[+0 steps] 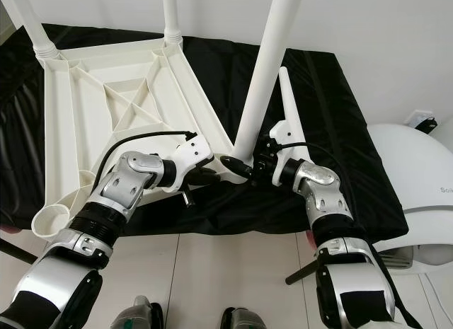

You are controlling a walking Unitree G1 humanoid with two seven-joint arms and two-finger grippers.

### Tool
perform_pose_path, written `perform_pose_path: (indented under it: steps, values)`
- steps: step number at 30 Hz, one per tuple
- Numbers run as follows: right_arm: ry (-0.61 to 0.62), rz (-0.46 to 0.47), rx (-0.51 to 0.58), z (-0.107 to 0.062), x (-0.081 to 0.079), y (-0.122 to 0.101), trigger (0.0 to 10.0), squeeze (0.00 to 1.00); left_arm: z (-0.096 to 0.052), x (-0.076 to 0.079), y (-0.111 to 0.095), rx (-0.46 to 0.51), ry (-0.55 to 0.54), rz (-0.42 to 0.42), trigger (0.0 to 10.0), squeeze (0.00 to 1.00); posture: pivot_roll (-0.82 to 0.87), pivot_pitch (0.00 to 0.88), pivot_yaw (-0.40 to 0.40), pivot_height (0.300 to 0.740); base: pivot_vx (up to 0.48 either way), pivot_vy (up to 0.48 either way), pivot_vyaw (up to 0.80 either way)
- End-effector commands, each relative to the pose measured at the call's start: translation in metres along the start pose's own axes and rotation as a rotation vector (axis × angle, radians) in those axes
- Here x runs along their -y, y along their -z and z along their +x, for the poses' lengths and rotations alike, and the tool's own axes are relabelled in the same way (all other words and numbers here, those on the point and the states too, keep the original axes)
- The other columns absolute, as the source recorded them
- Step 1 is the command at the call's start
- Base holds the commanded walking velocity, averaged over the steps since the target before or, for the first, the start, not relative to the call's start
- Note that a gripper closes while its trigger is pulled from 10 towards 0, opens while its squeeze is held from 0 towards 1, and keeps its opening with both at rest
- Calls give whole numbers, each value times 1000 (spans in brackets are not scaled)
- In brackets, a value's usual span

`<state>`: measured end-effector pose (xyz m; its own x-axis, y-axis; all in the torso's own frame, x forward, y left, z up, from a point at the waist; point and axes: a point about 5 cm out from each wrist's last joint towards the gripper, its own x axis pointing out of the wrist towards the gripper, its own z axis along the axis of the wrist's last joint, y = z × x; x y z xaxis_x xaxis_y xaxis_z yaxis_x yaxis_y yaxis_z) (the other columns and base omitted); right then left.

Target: Building children table

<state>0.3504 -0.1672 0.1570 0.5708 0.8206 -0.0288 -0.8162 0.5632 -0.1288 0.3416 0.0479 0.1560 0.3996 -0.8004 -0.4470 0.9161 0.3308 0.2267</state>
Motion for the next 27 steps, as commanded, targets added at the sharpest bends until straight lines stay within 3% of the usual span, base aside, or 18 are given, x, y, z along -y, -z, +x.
perform_pose_path:
  steps: [1, 2, 3, 5, 17, 27]
  values:
    - [-4, -13, -4, -1, 2, -1, 10000, 0, 1, -6, 4, 21, -172, -45, 10000, 0, 20, 53, -45, 740, 0, 0, 0]
    - [-11, -13, -3, -1, 3, -1, 5686, 0, 1, -5, 4, 20, -171, -45, 10000, 0, 21, 53, -44, 740, 0, 0, 0]
    - [-14, -12, -1, 0, 4, -2, 510, 0, 1, -5, 4, 20, -170, -44, 10000, 0, 21, 52, -44, 740, 0, 0, 0]
    - [-16, -10, -1, 0, 5, -2, 0, 0, 1, -5, 4, 19, -169, -43, 10000, 0, 21, 53, -45, 740, 0, 0, 0]
    - [-35, 4, 48, 0, 4, -3, 0, 0, 1, -5, 4, 19, -170, -43, 10000, 0, 18, 58, -48, 740, 0, 0, 0]
    - [-21, 53, 108, 0, -10, 5, 0, 0, 1, -6, 4, 17, -171, -44, 10000, 0, 13, 64, -50, 740, 0, 0, 0]
